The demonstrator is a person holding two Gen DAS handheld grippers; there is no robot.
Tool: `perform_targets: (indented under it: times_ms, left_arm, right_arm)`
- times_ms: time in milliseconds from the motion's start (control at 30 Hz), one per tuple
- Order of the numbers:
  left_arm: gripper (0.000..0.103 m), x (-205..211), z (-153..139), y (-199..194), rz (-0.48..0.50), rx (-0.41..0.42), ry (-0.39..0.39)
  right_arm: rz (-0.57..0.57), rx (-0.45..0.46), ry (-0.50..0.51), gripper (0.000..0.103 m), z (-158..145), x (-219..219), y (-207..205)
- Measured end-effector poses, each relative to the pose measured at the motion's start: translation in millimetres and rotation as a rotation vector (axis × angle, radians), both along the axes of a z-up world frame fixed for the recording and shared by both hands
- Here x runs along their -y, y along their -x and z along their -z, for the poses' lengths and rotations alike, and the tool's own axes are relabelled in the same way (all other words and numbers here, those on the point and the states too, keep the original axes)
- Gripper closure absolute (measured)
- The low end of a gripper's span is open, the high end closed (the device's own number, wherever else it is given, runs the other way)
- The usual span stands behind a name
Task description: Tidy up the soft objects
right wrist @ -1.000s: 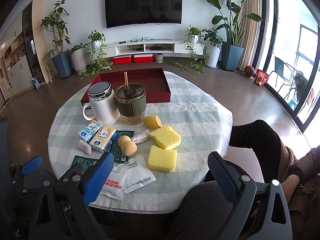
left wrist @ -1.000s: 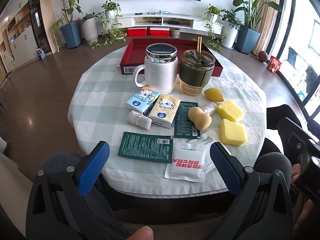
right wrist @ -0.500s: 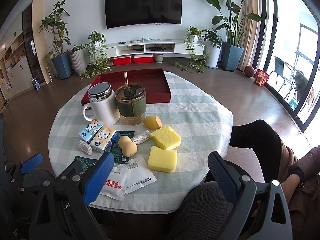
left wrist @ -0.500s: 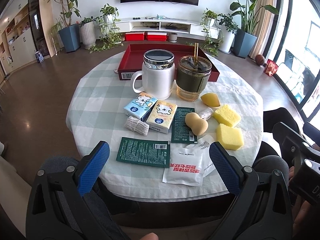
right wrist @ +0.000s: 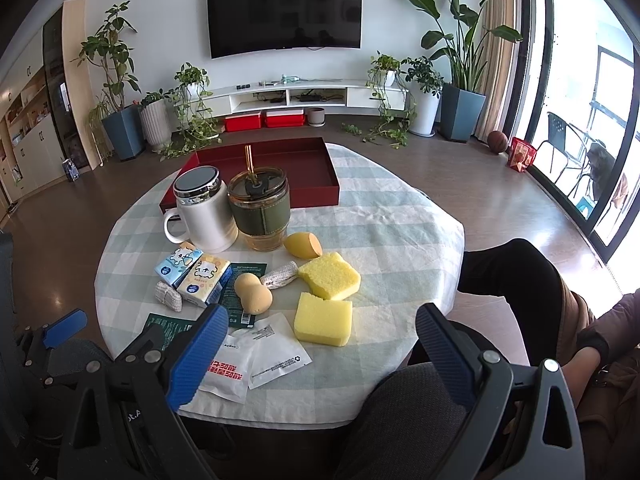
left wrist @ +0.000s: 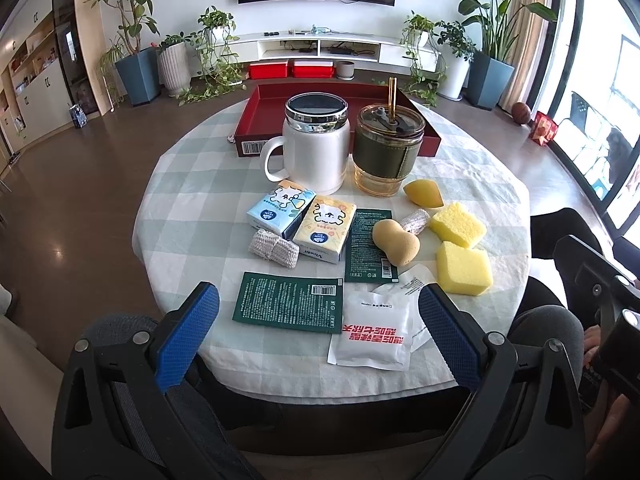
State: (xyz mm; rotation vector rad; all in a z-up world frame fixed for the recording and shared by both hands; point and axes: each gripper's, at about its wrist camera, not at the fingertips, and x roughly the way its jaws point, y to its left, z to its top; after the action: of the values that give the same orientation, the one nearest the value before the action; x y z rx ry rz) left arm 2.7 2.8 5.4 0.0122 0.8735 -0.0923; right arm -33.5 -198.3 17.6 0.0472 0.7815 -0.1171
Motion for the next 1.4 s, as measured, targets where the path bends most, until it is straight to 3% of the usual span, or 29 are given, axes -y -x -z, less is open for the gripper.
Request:
perform_targets:
  times_ms: [300,467,633,733,800,933,1100,1400]
  left_arm:
    - [0.002,-10.2,21.0,-6.3,0.009,-0.01,0.009]
    - [0.002,-13.0,46.1,-15.2,0.039,-0.017,-0.037]
    - [0.003,-27.8,63.5,-33.1,0.034,-0.052,0.015]
    - [0.003,-33.3,78.2,-40.9,0.032,-0.082,0.002]
    - [0.012,-36.1,89.9,-46.1,0.031,-0.117,-0.01]
    - [0.014,-51.3,102.1,-53.7,0.002,-0.145,-0.021]
    - [0.014,-82.4,104.0,-74.0,-0.032,-0.191,0.069]
    - [0.014,-42.7,118.1,-81.7,0.098,-0.263,-0.016]
  right_arm:
    - [0.008,-0.01,0.002,0.006,3.4,4.9,-3.5]
    - [0.018,-0.045,0.0,0.006,23.2,17.7,-21.5]
    - [0.011,-0.093,-0.012,0.006,45.2,26.8,-47.3]
    - [-0.001,-0.109,-0.001,0.006,58.0,26.5,-57.4]
    - [-0.006,-0.141,-0.003,0.006,69.4,25.3,-64.0]
    - [-0.023,-0.198,-0.004,0.007,92.0,21.9,-75.1]
    - [-0.016,-0.225,-0.02,0.007,109.1,23.1,-85.1]
    - [-0.01,-0.26,-0.033,0.007,124.8,23.2,-95.7]
